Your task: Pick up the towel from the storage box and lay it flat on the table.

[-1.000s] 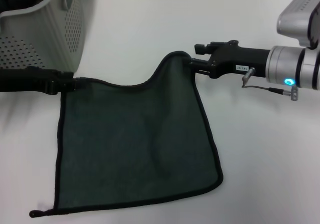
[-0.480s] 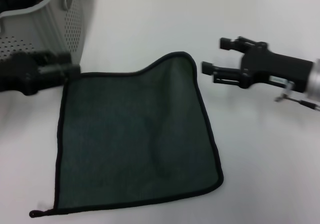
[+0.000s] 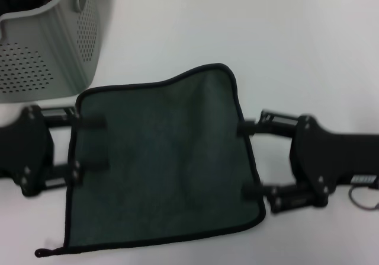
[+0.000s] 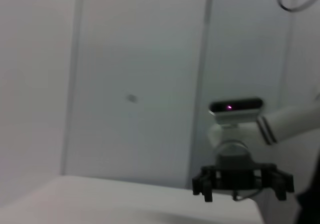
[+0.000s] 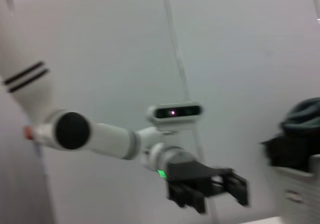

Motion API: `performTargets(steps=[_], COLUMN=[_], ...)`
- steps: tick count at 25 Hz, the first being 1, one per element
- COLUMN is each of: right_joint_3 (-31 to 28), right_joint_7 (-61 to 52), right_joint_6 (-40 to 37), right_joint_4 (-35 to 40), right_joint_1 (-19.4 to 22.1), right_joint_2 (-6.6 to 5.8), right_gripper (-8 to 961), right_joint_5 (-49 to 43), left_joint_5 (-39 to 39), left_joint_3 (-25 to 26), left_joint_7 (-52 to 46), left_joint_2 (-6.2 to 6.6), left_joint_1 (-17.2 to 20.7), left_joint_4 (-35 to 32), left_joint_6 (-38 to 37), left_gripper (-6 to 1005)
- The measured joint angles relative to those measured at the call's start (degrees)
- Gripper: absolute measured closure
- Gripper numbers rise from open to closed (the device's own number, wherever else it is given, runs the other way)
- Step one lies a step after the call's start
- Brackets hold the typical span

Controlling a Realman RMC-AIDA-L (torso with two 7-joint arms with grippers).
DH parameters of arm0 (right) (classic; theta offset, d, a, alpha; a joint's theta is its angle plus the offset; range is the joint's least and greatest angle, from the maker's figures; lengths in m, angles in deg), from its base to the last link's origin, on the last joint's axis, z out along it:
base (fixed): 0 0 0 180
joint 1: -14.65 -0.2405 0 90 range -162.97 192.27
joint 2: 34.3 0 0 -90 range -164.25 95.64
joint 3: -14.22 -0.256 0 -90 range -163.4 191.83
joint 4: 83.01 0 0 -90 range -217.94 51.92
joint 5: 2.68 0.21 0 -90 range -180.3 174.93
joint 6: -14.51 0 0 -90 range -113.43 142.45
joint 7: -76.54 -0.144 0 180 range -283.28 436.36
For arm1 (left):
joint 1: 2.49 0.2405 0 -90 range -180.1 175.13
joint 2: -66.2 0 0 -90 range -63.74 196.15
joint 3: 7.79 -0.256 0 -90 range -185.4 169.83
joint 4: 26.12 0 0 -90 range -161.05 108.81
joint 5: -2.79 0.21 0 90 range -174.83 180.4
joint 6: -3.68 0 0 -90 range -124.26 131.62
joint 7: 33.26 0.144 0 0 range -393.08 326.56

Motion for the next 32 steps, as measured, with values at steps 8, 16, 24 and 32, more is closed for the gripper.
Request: performTargets(steps=[8,16,24,32], right_joint_3=[10.12,16.02,16.04,15.55], right_joint_7=[-0.18,-0.1,0.02,0.03], right_joint_6=[5.24,8.71,8.9,9.04], right_joint_4=[0.09,0.63,0.68,0.61], right_joint_1=[-2.67,-4.27,-4.38,-4.81], right_joint_2=[0.47,0.47,0.47,0.43], right_gripper=[65,65,65,65], right_joint_5=[3.25,8.1,9.44,10.81], left_joint_5=[-0.1,-0.33,-0.45,-0.52], left_joint_3=[-3.57,-3.61,-3.25,-2.37], left_joint_7=[2.68,2.66,2.37,2.37], left_joint_2=[-0.9,0.61,1.63,1.71], left_joint_1=[0.67,0.09,-0.02,-0.08], left_joint_4=[0.77,1.56,1.54,1.52], left_joint_6=[-0.18,-0.26,-0.31,-0.31], left_gripper=[439,439,439,439])
